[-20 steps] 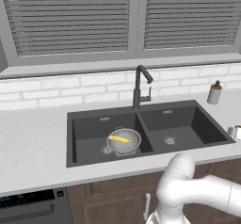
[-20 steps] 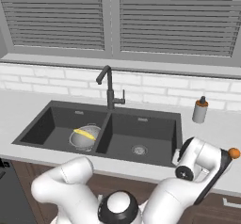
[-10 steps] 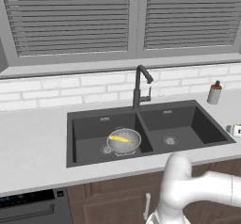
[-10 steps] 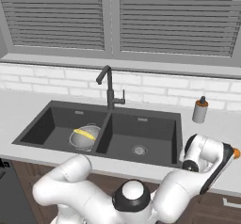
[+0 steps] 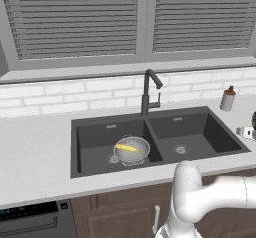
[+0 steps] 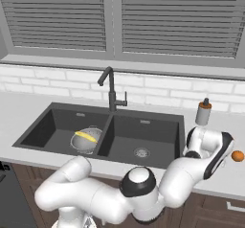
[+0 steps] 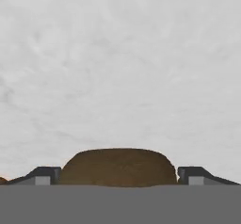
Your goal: Put the colander in the sink, put the kiwi, banana, tangerine in the colander, and turn on the sink faucet and pour water over the colander.
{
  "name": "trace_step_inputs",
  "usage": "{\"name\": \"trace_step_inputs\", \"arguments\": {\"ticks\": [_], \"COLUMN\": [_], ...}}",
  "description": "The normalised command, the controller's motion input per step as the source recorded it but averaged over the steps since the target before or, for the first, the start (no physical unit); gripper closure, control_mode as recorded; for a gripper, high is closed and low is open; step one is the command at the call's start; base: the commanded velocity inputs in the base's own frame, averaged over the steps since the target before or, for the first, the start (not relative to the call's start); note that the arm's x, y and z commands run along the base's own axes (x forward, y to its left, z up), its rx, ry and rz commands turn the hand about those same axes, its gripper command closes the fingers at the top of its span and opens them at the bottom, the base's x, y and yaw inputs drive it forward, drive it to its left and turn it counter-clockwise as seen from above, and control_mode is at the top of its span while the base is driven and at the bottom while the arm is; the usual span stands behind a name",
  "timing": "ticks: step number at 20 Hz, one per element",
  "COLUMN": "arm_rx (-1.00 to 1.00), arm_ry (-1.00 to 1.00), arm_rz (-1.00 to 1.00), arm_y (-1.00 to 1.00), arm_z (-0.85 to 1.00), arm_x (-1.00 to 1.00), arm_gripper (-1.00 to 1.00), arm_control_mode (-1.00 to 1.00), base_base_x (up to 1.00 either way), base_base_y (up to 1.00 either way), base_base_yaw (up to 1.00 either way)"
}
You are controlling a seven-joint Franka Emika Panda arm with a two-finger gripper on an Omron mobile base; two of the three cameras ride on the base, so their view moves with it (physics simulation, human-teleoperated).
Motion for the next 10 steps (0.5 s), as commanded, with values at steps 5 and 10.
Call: {"name": "trace_step_inputs", "arguments": {"ticks": [5, 10], "arm_rx": [0.24, 0.22], "arm_ry": [0.28, 0.2], "arm_rz": [-0.06, -0.07], "arm_y": [-0.59, -0.52], "arm_z": [-0.42, -0.35], "arm_x": [0.0, 0.0], "arm_gripper": [-1.0, 1.0], "arm_control_mode": [-1.0, -1.0], "base_base_x": [0.0, 0.0], "base_base_y": [0.0, 0.0], "base_base_yaw": [0.0, 0.0]}}
